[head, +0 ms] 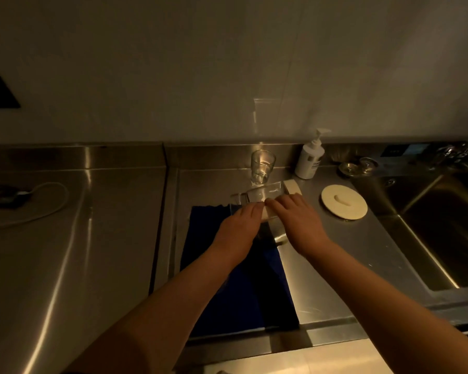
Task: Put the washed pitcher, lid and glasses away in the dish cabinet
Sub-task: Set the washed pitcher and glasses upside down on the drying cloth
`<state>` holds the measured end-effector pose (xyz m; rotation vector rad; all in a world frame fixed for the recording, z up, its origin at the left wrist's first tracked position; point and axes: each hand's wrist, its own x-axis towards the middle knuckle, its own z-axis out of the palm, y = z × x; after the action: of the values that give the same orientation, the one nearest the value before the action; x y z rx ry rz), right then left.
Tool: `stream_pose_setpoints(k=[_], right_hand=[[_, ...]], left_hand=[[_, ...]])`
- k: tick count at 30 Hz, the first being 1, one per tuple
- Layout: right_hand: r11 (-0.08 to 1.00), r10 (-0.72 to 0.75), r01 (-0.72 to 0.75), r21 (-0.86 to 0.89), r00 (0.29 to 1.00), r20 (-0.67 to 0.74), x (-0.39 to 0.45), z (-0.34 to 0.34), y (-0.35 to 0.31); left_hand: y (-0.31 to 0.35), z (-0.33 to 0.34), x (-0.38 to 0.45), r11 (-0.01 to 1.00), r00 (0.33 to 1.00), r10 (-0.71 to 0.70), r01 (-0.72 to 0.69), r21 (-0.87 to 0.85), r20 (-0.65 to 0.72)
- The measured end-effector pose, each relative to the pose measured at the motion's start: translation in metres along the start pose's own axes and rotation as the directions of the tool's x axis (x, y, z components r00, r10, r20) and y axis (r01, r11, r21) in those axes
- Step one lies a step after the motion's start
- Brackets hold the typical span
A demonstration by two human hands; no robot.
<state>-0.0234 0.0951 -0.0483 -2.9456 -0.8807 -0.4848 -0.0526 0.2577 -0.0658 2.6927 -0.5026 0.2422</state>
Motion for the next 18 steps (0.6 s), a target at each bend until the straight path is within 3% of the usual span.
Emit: stream_pose_setpoints(k=[7, 14, 18], right_hand=[[0.996, -0.048, 0.055, -0.065, 0.993, 0.111, 0.008, -0.008, -0.002], [0.994, -0.084, 0.088, -0.057, 0.994, 0.067, 0.024, -0.001, -0.008], [0.991, 0.067, -0.065, 0.115, 0.998, -0.018, 0.025, 0.005, -0.005]], left_hand=[[-0.008, 0.006, -0.006, 0.991, 0.997, -0.062, 0.055, -0.125, -0.049], [-0.02, 0.007, 0.0, 0.981, 0.988, -0.144, 0.136, -0.141, -0.048], [-0.023, -0.001, 0.004, 0.984, 0.987, -0.152, 0.147, -0.099, -0.045]])
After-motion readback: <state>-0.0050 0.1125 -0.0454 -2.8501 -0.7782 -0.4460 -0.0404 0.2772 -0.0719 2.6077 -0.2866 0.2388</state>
